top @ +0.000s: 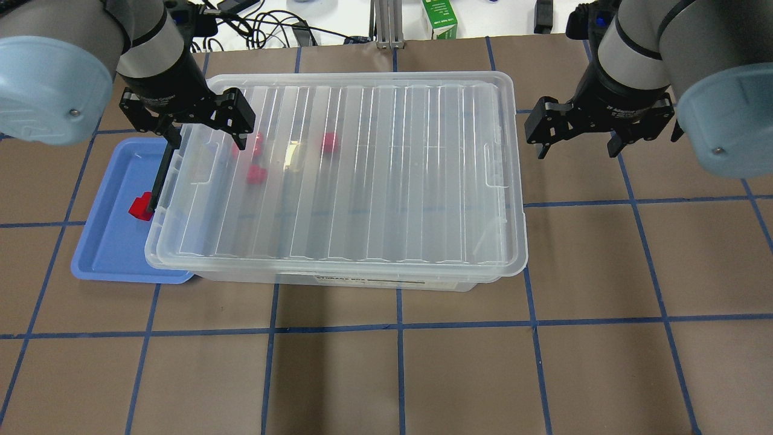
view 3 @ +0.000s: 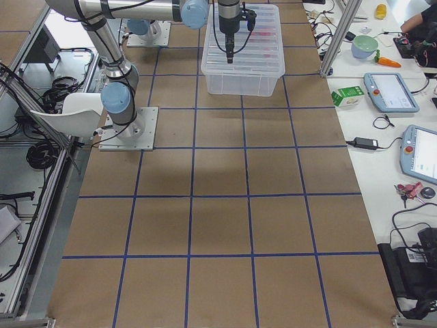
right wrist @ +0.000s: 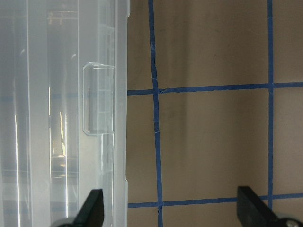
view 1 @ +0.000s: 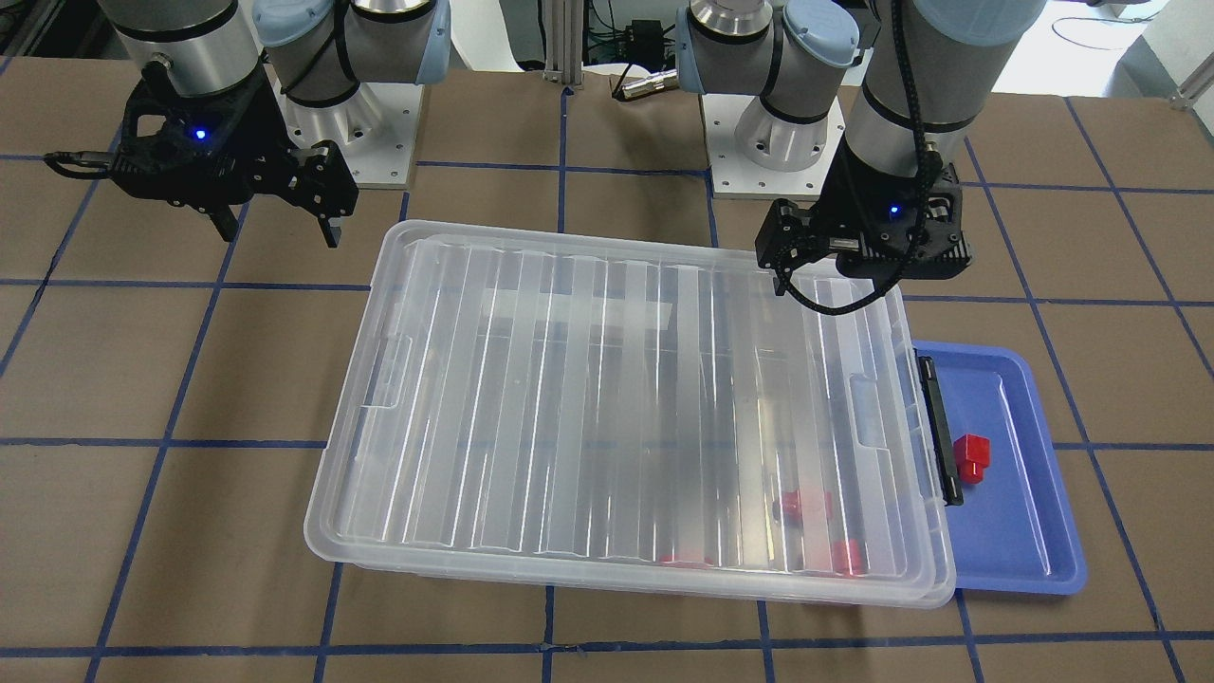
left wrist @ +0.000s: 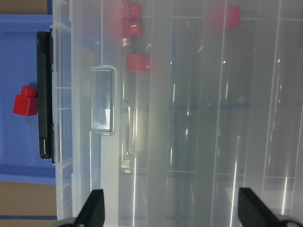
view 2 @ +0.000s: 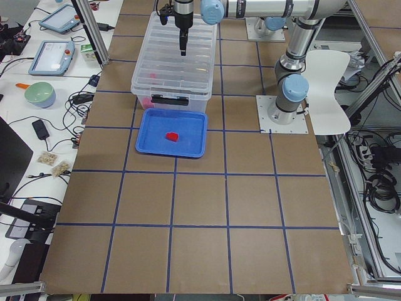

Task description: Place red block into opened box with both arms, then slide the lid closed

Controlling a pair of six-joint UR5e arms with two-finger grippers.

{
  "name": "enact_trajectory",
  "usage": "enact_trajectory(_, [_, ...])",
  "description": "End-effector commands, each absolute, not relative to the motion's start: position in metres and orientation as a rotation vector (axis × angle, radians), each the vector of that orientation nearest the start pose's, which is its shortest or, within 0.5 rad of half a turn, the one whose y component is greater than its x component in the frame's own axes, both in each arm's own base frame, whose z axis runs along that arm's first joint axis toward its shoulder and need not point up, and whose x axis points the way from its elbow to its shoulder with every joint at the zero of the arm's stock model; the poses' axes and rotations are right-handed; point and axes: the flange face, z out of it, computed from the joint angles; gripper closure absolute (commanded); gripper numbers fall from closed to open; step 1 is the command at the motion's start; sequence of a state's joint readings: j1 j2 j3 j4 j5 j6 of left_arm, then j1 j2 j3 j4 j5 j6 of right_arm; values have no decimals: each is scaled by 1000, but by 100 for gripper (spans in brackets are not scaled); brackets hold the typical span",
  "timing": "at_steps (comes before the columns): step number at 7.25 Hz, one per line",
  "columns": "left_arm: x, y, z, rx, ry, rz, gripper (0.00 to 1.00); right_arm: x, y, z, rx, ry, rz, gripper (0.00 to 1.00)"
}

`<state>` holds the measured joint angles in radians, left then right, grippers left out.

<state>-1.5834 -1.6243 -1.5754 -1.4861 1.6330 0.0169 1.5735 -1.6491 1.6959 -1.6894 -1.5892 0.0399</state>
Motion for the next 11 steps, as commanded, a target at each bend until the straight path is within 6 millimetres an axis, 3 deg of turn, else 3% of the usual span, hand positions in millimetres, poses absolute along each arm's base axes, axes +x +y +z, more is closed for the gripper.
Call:
enact_trajectory(1, [-134,-515,466,44,3080,-38,0,133,-465,475,59,3153,-114,0])
enact_trajectory(6, [-133,-516,465,44,3078,-33,0,130,-463,466,57,3172,-76,0])
enact_trajectory(7, [-133,-516,466,44,3078,-38,0,132,-462,459,59,3161,-64,0])
enact_trajectory(9, [-133,-514,469,46,3075,-44,0,131,-461,409,81,3175,80,0])
enact_trajectory(10, [-133,-513,471,45,3075,-54,0,131,-462,404,91,3168,86,0])
enact_trajectory(11, [-133,-512,473,45,3075,-56,0,132,-475,411,88,3156,-50,0])
